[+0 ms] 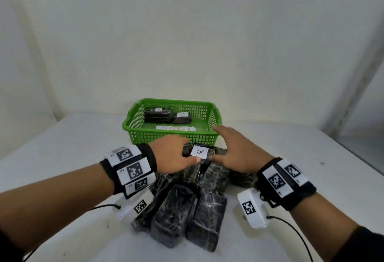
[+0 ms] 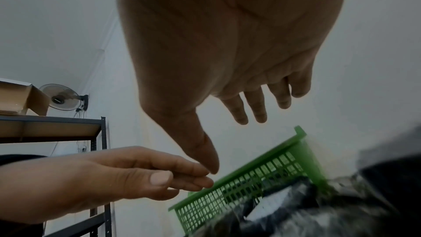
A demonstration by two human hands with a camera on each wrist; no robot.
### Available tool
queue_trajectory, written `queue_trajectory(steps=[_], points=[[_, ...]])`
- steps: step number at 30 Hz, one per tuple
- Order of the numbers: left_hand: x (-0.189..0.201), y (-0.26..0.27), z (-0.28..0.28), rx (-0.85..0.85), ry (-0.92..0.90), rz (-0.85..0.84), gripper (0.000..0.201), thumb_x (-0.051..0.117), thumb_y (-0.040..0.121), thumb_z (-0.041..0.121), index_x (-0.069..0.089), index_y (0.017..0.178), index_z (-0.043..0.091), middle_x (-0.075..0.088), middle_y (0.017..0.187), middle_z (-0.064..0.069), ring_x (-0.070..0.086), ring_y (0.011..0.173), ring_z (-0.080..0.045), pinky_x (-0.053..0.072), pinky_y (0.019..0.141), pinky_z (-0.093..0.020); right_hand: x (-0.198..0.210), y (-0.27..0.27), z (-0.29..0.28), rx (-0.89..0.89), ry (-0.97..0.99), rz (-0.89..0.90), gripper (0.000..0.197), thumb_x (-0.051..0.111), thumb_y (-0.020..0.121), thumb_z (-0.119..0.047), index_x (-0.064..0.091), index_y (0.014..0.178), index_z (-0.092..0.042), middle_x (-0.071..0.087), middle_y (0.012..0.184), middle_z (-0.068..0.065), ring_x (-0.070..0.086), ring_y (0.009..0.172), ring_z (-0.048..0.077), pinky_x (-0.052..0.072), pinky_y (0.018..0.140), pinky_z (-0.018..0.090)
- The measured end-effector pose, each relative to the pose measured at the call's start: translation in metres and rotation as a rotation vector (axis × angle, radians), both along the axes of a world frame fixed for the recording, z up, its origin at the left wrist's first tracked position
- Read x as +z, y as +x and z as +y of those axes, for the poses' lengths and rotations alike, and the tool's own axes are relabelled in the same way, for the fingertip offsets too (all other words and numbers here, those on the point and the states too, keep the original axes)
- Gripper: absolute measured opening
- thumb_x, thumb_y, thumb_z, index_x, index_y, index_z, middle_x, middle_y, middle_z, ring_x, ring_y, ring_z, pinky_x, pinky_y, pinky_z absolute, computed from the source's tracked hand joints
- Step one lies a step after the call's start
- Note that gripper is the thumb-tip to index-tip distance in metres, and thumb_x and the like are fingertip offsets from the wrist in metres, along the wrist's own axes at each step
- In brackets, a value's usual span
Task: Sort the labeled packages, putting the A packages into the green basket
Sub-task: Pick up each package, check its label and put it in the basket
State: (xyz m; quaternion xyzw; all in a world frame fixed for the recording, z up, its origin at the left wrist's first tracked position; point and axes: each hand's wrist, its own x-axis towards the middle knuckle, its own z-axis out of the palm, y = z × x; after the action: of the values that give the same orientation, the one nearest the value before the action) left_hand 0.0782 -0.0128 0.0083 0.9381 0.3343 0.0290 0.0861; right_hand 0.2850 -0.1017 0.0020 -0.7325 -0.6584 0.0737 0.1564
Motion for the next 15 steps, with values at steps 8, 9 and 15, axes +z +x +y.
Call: queue_trajectory(steps=[8, 9, 15], points=[[-0.014, 0.008, -0.02, 0.055, -0.008, 0.136, 0.063, 0.055, 0.084, 0.069, 0.068, 0.096, 0.008, 0.064, 0.075, -0.006, 0.06, 0.067, -0.022, 0.049, 0.063, -0.035, -0.006, -0.021, -0.008, 0.187, -0.1, -0.045, 0.076, 0.077, 0.089, -0.028, 0.043, 0.157, -0.024, 0.035, 0.166, -0.004, 0.033, 0.152, 0.014, 0.022, 0.119, 0.02], [-0.013, 0.009, -0.021, 0.067, 0.0, 0.159, 0.066, 0.055, 0.083, 0.07, 0.068, 0.094, 0.006, 0.061, 0.072, -0.006, 0.056, 0.064, -0.022, 0.046, 0.06, -0.035, -0.004, -0.024, -0.006, 0.207, -0.126, -0.056, 0.075, 0.077, 0.089, -0.026, 0.046, 0.156, -0.025, 0.036, 0.166, -0.004, 0.035, 0.151, 0.014, 0.023, 0.12, 0.022], [-0.003, 0.015, -0.025, 0.127, -0.048, 0.201, 0.052, 0.069, 0.078, 0.059, 0.047, 0.061, 0.016, 0.047, 0.057, 0.001, 0.044, 0.051, -0.013, 0.034, 0.048, -0.026, -0.001, -0.036, 0.01, 0.237, -0.22, -0.065, 0.063, 0.081, 0.086, -0.028, 0.058, 0.144, -0.036, 0.064, 0.141, -0.005, 0.062, 0.125, 0.018, 0.051, 0.106, 0.043]])
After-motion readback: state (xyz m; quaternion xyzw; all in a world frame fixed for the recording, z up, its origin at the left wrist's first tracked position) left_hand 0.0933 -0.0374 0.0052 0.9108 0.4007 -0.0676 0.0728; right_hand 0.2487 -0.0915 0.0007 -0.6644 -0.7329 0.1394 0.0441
